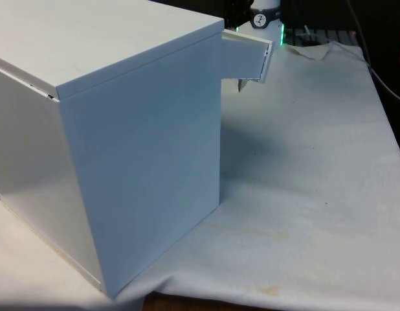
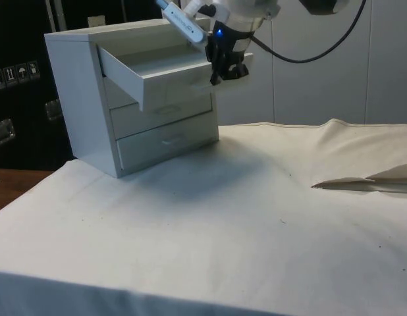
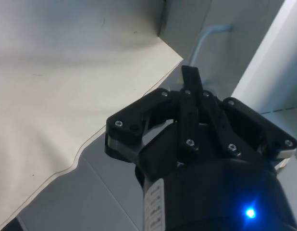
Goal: Open the drawer, then close it.
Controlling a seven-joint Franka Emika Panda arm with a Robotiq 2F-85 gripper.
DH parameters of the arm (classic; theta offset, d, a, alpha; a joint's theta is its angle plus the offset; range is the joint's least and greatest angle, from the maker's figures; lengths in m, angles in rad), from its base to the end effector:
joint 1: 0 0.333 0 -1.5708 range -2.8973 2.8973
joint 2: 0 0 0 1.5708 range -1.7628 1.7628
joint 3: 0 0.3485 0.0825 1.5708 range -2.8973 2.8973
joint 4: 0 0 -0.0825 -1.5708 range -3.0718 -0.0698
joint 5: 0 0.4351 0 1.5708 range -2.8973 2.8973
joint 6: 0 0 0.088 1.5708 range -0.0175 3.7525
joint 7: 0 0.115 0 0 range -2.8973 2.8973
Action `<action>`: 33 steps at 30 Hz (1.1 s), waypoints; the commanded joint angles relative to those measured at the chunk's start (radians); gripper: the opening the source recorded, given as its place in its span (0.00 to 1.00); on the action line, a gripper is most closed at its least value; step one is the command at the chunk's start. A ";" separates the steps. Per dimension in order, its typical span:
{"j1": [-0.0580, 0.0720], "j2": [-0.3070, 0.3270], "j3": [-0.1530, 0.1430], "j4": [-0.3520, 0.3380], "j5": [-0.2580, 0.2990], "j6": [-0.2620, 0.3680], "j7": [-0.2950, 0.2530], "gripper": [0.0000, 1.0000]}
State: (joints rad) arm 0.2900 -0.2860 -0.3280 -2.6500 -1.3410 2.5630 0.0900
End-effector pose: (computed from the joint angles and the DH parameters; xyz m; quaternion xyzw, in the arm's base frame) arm 0.4481 -0.0008 0.3317 0.8235 0.4361 0.1055 0.3472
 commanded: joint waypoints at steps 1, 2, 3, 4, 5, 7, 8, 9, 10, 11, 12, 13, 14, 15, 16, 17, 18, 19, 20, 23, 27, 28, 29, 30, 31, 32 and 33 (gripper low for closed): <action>-0.003 0.004 -0.001 0.007 -0.012 0.004 0.002 0.00; 0.000 0.001 0.000 0.002 0.000 0.000 0.000 0.00; -0.003 0.005 -0.001 0.009 -0.012 0.004 0.002 0.00; -0.003 0.006 -0.001 0.011 -0.012 0.004 0.002 0.00; -0.003 0.007 -0.001 0.013 -0.012 0.003 0.002 0.00; -0.003 0.010 -0.002 0.017 -0.012 0.003 0.002 0.00; -0.004 0.011 -0.002 0.019 -0.013 0.003 0.002 0.00; -0.004 0.012 -0.002 0.022 -0.013 0.003 0.002 0.00; -0.004 0.014 -0.003 0.024 -0.014 0.003 0.002 0.00; -0.001 0.012 -0.002 0.020 0.000 -0.001 0.000 0.00; -0.005 0.018 -0.005 0.030 -0.015 0.004 0.003 0.00; -0.004 0.020 -0.006 0.032 -0.015 0.004 0.003 0.00; -0.004 0.022 -0.007 0.035 -0.016 0.004 0.003 0.00; -0.004 0.024 -0.008 0.038 -0.016 0.004 0.004 0.00; -0.004 0.026 -0.009 0.040 -0.016 0.004 0.004 0.00; -0.004 0.029 -0.010 0.045 -0.016 0.003 0.005 0.00; -0.004 0.031 -0.011 0.048 -0.016 0.003 0.005 0.00; -0.001 0.029 -0.010 0.043 -0.002 -0.001 0.000 0.00; -0.004 0.032 -0.011 0.050 -0.016 0.003 0.005 0.00; -0.005 0.036 -0.013 0.057 -0.016 0.001 0.004 0.00; -0.004 0.041 -0.015 0.069 -0.014 -0.003 0.002 0.00; -0.002 0.039 -0.014 0.060 -0.002 -0.003 0.000 0.00; -0.004 0.041 -0.015 0.070 -0.013 -0.003 0.001 0.00; -0.004 0.040 -0.015 0.072 -0.012 -0.005 -0.001 0.00; -0.004 0.040 -0.015 0.074 -0.011 -0.006 -0.001 0.00; -0.004 0.040 -0.014 0.077 -0.010 -0.009 -0.002 0.00; -0.003 0.038 -0.013 0.078 -0.009 -0.011 -0.003 0.00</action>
State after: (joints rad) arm 0.2890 -0.2470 -0.3420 -2.5800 -1.3430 2.5560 0.0900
